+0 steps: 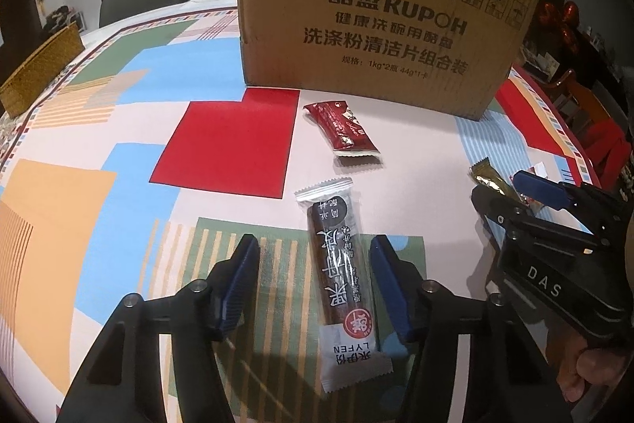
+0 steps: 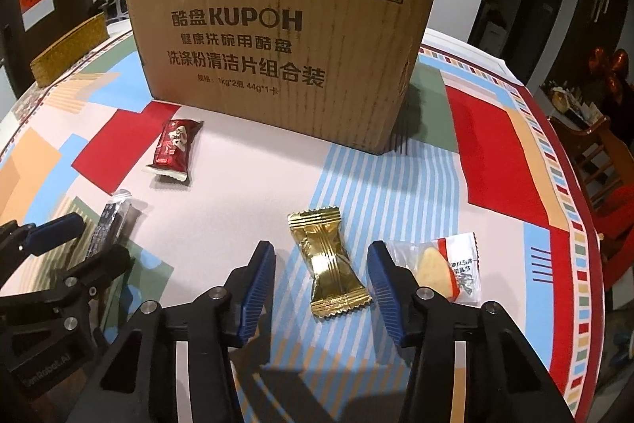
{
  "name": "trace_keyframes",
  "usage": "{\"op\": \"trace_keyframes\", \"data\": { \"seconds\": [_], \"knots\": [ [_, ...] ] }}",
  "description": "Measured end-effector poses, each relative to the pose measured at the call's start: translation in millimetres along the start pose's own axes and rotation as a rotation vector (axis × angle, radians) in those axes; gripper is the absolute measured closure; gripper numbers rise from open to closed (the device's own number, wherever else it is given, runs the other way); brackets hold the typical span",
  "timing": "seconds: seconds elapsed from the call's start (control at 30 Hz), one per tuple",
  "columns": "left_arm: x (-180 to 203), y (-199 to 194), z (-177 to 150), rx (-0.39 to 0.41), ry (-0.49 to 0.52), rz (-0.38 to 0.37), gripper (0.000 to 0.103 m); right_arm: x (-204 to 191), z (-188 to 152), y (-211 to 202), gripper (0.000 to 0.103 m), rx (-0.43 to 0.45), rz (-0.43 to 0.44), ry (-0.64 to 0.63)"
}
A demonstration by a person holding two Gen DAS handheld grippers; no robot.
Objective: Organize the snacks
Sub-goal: 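Close the left gripper on the dark stick packet while the right gripper grasps the gold candy, then lift the stick packet and gold candy and carry both over the box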
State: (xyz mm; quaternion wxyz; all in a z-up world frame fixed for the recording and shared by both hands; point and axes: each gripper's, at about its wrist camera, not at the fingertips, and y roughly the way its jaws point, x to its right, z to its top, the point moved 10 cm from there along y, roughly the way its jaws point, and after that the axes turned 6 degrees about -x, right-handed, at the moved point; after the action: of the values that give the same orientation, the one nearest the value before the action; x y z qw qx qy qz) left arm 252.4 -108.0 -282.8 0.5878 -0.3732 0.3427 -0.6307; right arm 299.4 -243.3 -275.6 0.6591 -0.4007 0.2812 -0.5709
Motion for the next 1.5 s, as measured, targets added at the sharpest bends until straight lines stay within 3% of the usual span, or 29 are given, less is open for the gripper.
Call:
{"op": "trace_keyframes", "data": {
  "seconds": [0.17, 0.23, 0.43, 1.0, 1.5],
  "knots": [
    [2.0, -0.9, 0.7, 0.006, 0.016, 0.001, 0.062, -1.2, 1.1, 2.0, 0.064, -0.005, 0.025, 0.008],
    [2.7, -0.9, 1.3, 0.006, 0.026, 0.000, 0.072, -3.4, 1.2, 2.3, 0.068, -0.005, 0.031, 0.005],
    [3.5, -1.2, 1.3, 0.006, 0.032, -0.003, 0.080, -8.3, 0.7, 2.3, 0.078, -0.006, 0.058, 0.011],
    [-0.2, -3.9, 6.3, -0.004, 0.037, -0.013, 0.083, -10.2, 1.1, -10.9, 0.082, 0.015, 0.042, 0.050],
    [-8.8, -27.6, 17.1, 0.040, 0.028, -0.017, 0.084, -12.1, 6.0, -38.6, 0.082, 0.054, 0.037, 0.111]
  ]
}}
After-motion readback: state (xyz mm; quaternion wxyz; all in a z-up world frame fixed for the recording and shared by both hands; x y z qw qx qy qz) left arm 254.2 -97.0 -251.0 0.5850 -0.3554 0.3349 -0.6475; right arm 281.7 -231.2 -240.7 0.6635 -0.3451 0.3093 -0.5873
